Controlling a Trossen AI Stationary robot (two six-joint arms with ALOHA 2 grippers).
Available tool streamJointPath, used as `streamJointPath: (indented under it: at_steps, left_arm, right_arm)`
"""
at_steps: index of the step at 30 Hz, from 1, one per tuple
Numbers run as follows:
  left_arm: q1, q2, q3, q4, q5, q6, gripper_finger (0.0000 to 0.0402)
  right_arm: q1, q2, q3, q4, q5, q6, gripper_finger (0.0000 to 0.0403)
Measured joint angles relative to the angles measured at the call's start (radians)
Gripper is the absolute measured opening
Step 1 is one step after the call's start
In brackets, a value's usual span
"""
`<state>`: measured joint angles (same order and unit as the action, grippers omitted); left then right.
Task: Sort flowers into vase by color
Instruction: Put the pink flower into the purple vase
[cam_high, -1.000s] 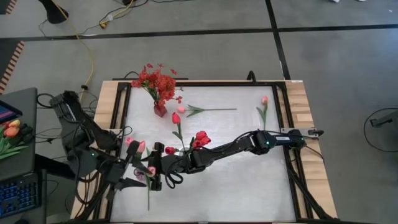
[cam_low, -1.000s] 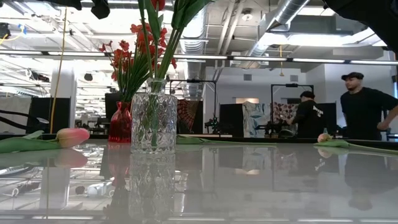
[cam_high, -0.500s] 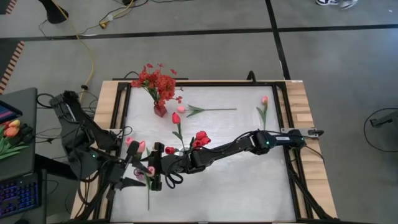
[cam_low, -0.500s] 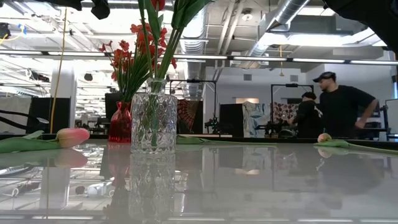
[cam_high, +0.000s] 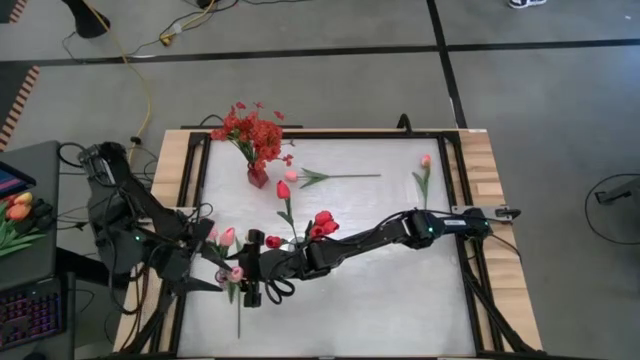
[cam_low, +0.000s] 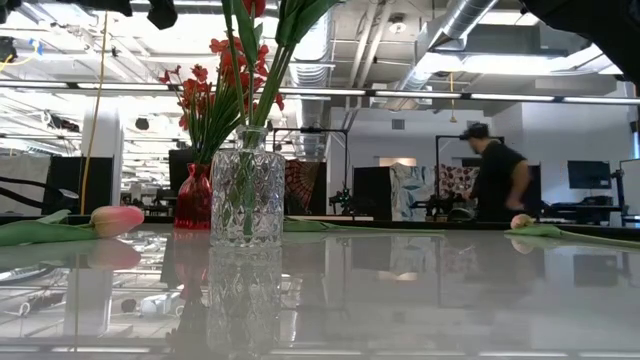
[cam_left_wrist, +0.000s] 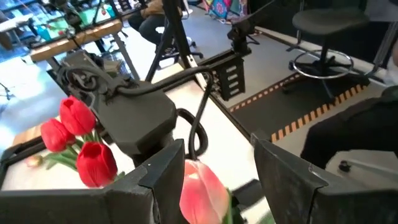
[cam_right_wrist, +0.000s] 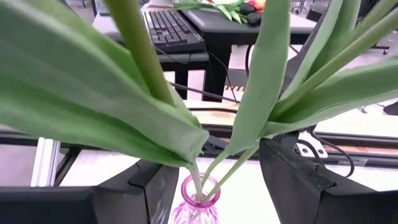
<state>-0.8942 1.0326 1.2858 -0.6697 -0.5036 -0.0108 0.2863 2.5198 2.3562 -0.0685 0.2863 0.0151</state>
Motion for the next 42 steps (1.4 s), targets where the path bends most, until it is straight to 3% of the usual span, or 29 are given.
streamJointPath:
  at_steps: [16, 26, 42]
  left_arm:
    - [-0.027, -0.014, 0.0, 0.049, 0.027, 0.005, 0.0183]
    - [-0.021, 0.104, 0.0, 0.068, 0.046, 0.09, 0.0183]
    - [-0.02, 0.077, 0.0, -0.026, -0.032, 0.02, 0.0183]
  right_arm:
    - [0.0, 0.0, 0.0, -0.013, 0.003, 0.004, 0.0246]
    - [0.0, 0.0, 0.0, -0.011, 0.003, 0.011, 0.0246]
    - [0.002, 0.0, 0.0, -0.03, 0.003, 0.011, 0.0246]
